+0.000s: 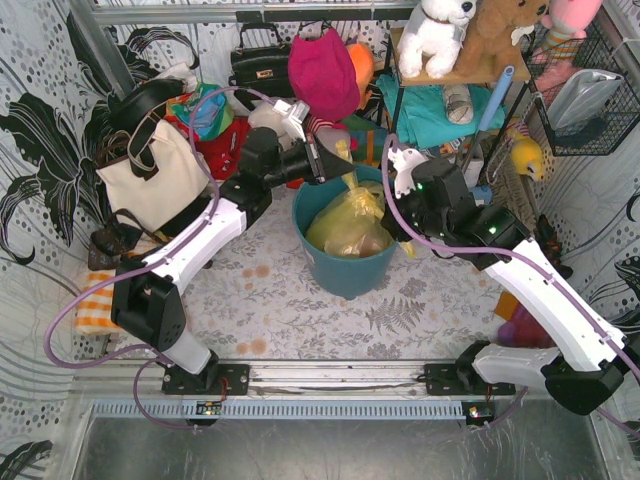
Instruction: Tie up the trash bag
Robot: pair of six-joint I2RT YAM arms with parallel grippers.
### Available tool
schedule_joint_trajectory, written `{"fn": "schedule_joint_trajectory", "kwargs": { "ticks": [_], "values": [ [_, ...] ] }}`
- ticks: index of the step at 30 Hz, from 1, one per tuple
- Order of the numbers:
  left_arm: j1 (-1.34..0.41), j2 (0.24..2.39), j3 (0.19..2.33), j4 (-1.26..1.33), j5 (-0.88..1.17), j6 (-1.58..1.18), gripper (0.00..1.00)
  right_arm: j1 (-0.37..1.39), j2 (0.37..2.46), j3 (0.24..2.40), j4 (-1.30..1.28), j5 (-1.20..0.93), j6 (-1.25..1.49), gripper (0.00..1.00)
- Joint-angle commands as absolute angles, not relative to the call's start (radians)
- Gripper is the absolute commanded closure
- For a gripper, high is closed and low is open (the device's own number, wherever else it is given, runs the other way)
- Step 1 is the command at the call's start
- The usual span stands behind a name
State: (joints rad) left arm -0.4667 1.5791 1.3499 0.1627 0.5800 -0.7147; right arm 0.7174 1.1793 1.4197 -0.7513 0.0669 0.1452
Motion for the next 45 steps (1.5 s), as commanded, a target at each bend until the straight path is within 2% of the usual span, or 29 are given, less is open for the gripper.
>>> {"fn": "schedule_joint_trajectory", "kwargs": {
  "ticks": [1, 2, 8, 16, 26, 33, 40, 45],
  "values": [
    [-0.455, 1.584, 1.391, 0.193, 0.579, -0.685, 1.00, 0.712, 1.193, 1.474, -0.773, -0.025, 0.143, 0.92],
    [-0.454, 1.583, 1.391, 0.195, 0.575, -0.686, 1.00, 0.711, 1.195, 1.479, -0.771, -0.048, 0.149, 1.00],
    [-0.447, 1.579, 1.405, 0.186, 0.561, -0.675, 1.00, 0.712, 1.171, 1.432, -0.665, -0.232, 0.231, 1.00],
    [-0.436, 1.600, 1.464, 0.119, 0.482, -0.639, 1.00, 0.713, 1.115, 1.263, -0.269, -0.565, 0.460, 1.00],
    [-0.429, 1.637, 1.565, 0.066, 0.387, -0.635, 1.00, 0.713, 1.050, 1.274, -0.023, -0.621, 0.586, 1.00],
    [-0.429, 1.641, 1.500, 0.091, 0.384, -0.650, 1.00, 0.713, 0.961, 1.101, 0.123, -0.646, 0.682, 1.00],
    [-0.429, 1.648, 1.431, 0.115, 0.396, -0.663, 1.00, 0.713, 0.875, 0.894, 0.351, -0.578, 0.663, 1.00],
    [-0.429, 1.628, 1.387, 0.141, 0.403, -0.681, 1.00, 0.713, 0.901, 0.895, 0.343, -0.505, 0.612, 1.00]
  ]
}}
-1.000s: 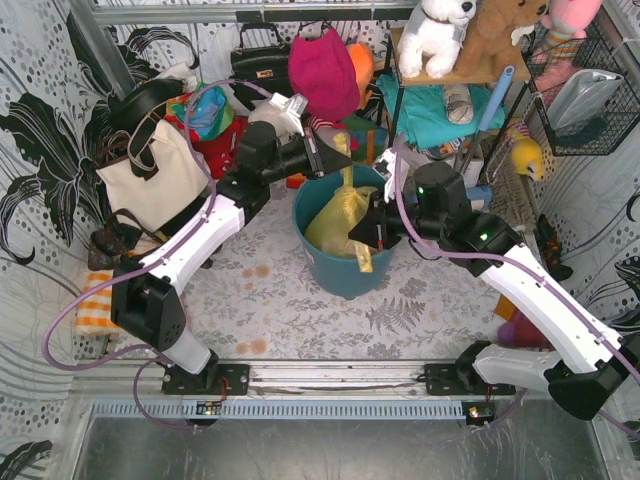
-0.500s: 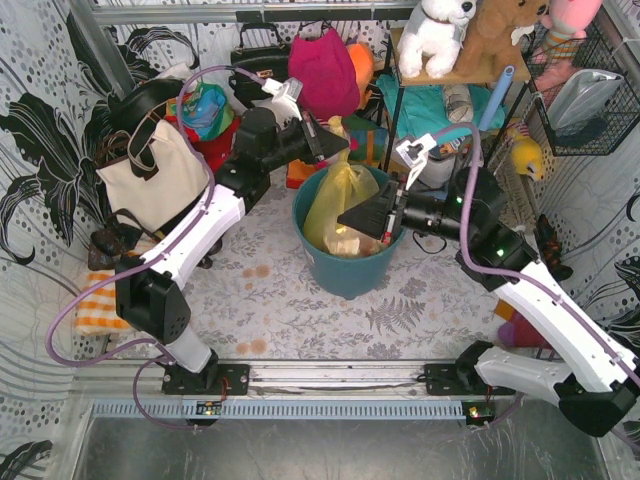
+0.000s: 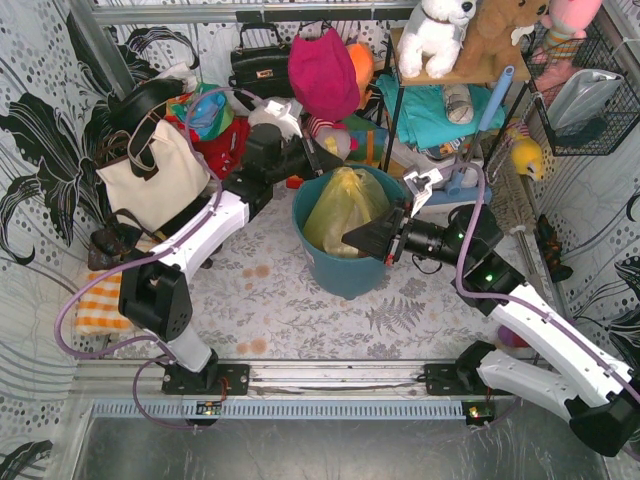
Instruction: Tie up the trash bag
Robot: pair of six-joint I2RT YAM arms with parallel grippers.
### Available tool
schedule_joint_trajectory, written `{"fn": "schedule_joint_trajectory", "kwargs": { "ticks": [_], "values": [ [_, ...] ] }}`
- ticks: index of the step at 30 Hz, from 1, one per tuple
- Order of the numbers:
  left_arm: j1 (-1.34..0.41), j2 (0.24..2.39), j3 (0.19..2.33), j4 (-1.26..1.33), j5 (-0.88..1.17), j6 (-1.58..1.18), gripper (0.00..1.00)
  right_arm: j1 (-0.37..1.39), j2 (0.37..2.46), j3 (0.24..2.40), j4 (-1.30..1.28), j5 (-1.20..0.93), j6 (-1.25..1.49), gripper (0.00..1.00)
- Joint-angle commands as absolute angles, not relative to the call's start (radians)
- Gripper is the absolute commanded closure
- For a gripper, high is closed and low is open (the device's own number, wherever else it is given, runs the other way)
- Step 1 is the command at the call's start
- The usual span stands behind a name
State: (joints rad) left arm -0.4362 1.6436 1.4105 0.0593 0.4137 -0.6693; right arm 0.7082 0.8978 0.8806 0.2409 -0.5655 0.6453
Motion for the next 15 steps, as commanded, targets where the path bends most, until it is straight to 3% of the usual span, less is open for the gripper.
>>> {"fn": "schedule_joint_trajectory", "kwargs": {
  "ticks": [1, 4, 6, 11, 15],
  "values": [
    [-0.429, 1.622, 1.381, 0.141, 0.402, -0.681, 1.00, 0.713, 0.907, 0.909, 0.321, -0.482, 0.600, 0.98],
    [-0.429, 1.610, 1.369, 0.142, 0.403, -0.679, 1.00, 0.713, 0.913, 0.989, 0.148, -0.398, 0.611, 0.67],
    [-0.430, 1.608, 1.367, 0.142, 0.407, -0.680, 1.00, 0.713, 0.916, 1.059, 0.021, -0.337, 0.594, 0.58],
    [-0.430, 1.612, 1.368, 0.151, 0.427, -0.686, 1.00, 0.713, 0.882, 1.130, -0.131, -0.221, 0.603, 0.44],
    [-0.429, 1.604, 1.363, 0.185, 0.460, -0.692, 1.00, 0.713, 0.870, 1.159, -0.242, -0.108, 0.610, 0.42]
  ]
}}
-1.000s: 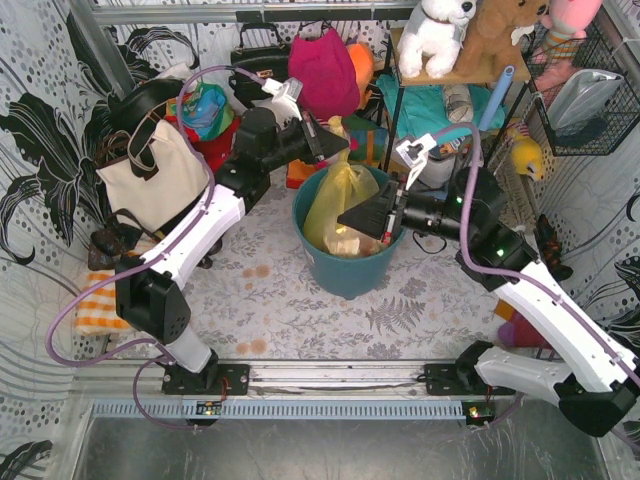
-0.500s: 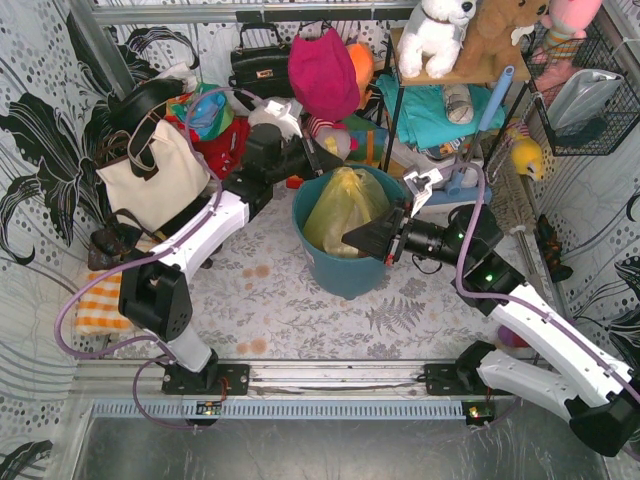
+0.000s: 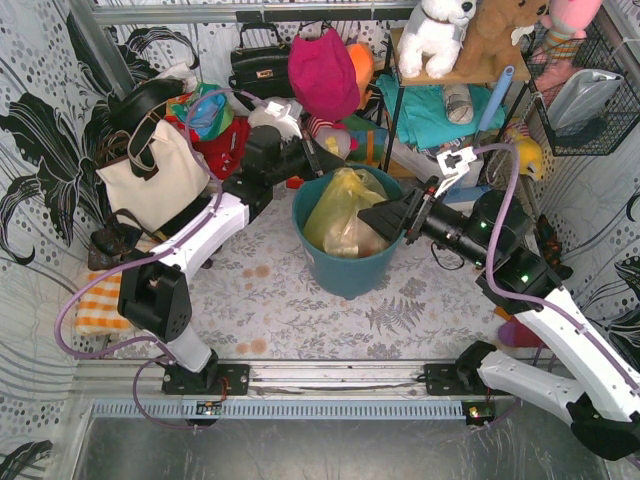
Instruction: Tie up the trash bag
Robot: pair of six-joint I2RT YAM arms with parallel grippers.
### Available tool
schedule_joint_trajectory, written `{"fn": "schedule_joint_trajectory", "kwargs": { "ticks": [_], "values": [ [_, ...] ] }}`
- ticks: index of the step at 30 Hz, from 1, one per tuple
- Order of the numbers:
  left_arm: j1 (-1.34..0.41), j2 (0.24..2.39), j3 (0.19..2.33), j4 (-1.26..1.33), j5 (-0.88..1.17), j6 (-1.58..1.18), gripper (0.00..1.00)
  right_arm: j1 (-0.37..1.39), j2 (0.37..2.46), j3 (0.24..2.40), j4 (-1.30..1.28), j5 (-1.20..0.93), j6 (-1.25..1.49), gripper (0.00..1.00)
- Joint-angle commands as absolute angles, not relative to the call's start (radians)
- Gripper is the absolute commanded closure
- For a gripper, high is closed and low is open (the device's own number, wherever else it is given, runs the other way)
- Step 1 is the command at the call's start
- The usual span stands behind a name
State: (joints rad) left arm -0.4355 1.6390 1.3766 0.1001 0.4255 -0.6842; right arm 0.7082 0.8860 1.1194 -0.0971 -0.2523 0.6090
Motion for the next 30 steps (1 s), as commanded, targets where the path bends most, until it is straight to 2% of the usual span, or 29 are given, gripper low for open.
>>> {"fn": "schedule_joint_trajectory", "kwargs": {
  "ticks": [1, 11, 20, 30],
  "values": [
    [-0.429, 1.601, 1.361, 0.194, 0.467, -0.692, 1.00, 0.713, 0.870, 1.161, -0.255, -0.091, 0.617, 0.42],
    [-0.430, 1.560, 1.342, 0.239, 0.507, -0.688, 1.00, 0.713, 0.855, 1.197, -0.305, -0.010, 0.612, 0.33],
    [-0.429, 1.534, 1.333, 0.254, 0.514, -0.695, 1.00, 0.713, 0.873, 1.296, -0.318, -0.119, 0.594, 0.36],
    [-0.428, 1.519, 1.335, 0.257, 0.520, -0.696, 1.00, 0.713, 0.921, 1.378, -0.492, -0.078, 0.577, 0.40]
  ]
}}
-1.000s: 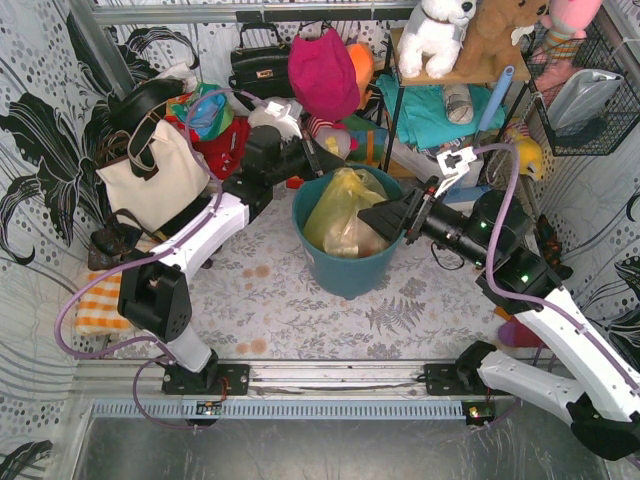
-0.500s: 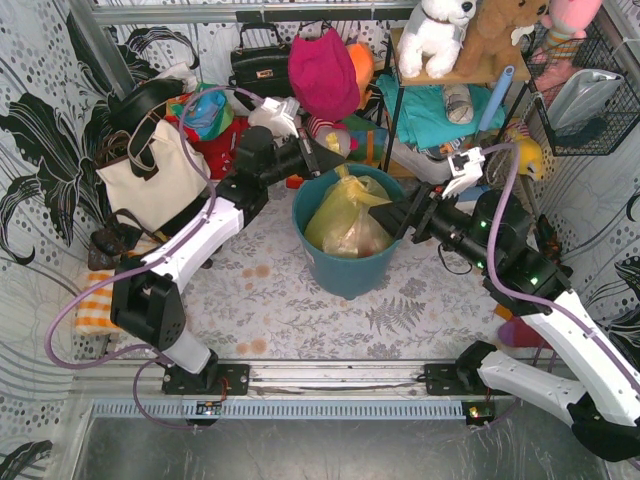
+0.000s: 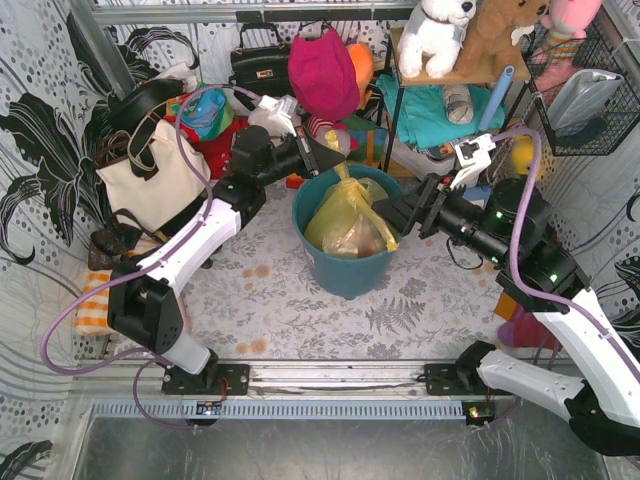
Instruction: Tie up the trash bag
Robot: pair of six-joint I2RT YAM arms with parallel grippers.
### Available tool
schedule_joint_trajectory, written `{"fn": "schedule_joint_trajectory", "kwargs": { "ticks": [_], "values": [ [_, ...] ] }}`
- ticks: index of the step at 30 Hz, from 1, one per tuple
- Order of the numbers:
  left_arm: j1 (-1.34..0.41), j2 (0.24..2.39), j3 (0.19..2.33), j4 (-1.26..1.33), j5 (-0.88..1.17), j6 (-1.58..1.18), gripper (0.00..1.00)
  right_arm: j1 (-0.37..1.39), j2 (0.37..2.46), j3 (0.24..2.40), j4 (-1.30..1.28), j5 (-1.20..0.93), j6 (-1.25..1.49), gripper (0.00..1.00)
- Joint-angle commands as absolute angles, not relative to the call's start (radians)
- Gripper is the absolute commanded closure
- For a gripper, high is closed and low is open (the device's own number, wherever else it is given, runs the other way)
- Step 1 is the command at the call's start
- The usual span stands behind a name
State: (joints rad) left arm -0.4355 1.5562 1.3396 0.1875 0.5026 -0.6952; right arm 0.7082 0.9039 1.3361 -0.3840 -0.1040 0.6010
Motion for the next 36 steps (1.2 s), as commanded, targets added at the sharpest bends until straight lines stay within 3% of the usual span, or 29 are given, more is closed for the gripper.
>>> {"fn": "schedule_joint_trajectory", "kwargs": {
  "ticks": [1, 5, 17, 25, 36],
  "values": [
    [-0.429, 1.518, 1.336, 0.259, 0.520, -0.696, 1.00, 0.713, 0.928, 1.383, -0.523, -0.057, 0.575, 0.42],
    [-0.430, 1.515, 1.339, 0.257, 0.525, -0.697, 1.00, 0.713, 0.938, 1.369, -0.594, -0.052, 0.559, 0.52],
    [-0.429, 1.513, 1.338, 0.252, 0.525, -0.696, 1.00, 0.713, 0.978, 1.328, -0.609, -0.172, 0.554, 0.64],
    [-0.429, 1.522, 1.343, 0.251, 0.526, -0.699, 1.00, 0.713, 0.986, 1.291, -0.607, -0.231, 0.555, 0.63],
    [-0.429, 1.526, 1.353, 0.253, 0.527, -0.704, 1.00, 0.713, 0.950, 1.394, -0.636, -0.080, 0.527, 0.57]
  ]
}}
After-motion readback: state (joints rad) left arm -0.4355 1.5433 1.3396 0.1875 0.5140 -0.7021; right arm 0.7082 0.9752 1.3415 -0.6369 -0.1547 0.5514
